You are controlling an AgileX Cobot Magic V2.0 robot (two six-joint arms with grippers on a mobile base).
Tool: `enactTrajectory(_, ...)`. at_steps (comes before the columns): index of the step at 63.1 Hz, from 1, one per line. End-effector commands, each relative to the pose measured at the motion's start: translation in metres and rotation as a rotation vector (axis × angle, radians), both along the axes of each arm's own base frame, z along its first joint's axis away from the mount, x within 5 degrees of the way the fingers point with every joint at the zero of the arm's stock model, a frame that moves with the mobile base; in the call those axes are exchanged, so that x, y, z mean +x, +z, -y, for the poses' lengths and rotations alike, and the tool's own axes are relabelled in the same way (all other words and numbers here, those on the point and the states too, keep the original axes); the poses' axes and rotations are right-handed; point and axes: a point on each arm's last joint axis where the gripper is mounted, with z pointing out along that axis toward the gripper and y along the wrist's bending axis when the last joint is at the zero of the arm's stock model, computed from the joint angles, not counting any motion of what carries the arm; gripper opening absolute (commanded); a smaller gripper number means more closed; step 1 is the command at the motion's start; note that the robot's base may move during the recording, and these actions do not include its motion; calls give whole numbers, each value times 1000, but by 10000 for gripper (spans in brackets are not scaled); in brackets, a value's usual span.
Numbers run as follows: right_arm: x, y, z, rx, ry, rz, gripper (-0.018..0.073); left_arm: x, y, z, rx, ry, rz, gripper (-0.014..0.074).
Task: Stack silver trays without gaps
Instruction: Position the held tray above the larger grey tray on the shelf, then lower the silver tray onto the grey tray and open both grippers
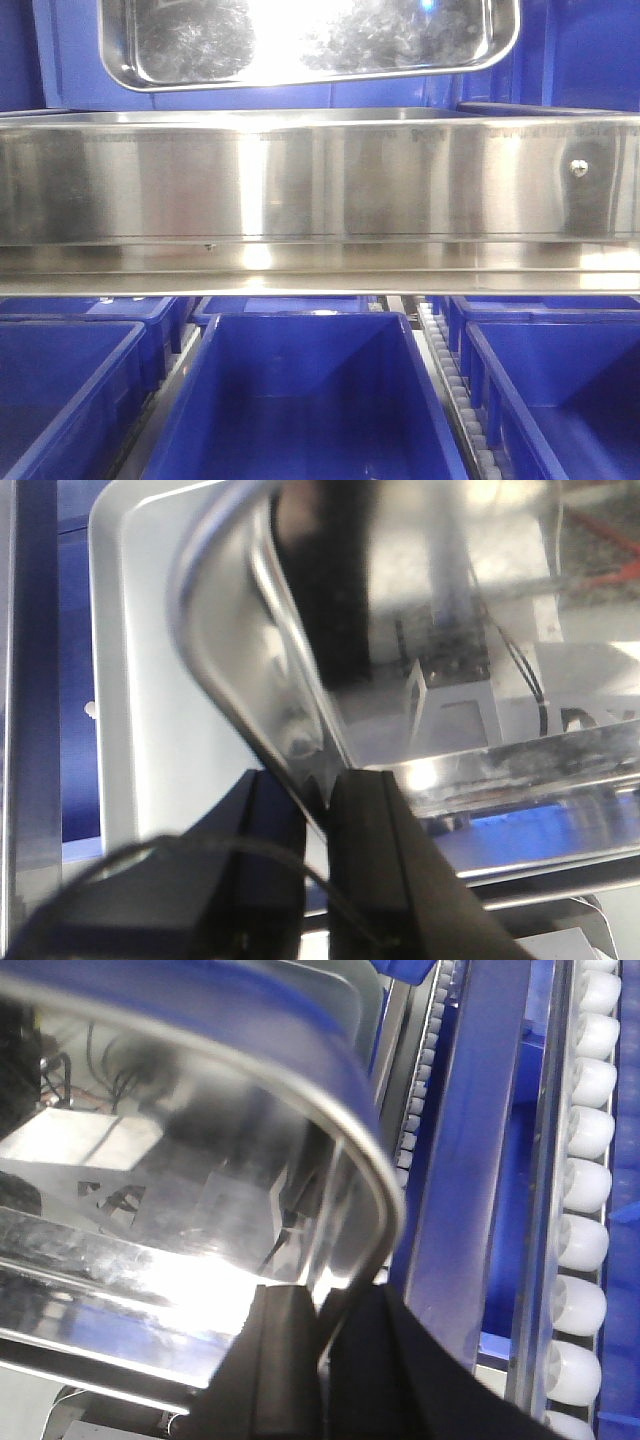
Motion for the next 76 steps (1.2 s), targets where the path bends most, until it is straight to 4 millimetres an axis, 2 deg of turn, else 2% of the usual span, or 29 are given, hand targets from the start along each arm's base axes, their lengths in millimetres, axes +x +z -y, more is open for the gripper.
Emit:
enactTrajectory(1,-14,20,5,36,22,25,57,-13,15,-1,-23,-46,4,-48)
enactTrajectory(42,-16,20,1,96,42,2,57,-14,14,-2,-14,-45,-9,-48)
enactTrajectory(55,-5,16,3,95,13,-3,57,-4,14,-15,-43,8,-29,-48)
enactTrajectory(64,12,-1,-1,98,-10,-59,62,6,13,-26,-100,47,-41,-48)
enactTrajectory(70,26,-13,-5,114,-19,-85,124,11,14,-32,-113,56,-31,-47)
enactTrajectory(76,36,-23,-8,120,-27,-99,307,16,14,-38,-117,76,-19,-35)
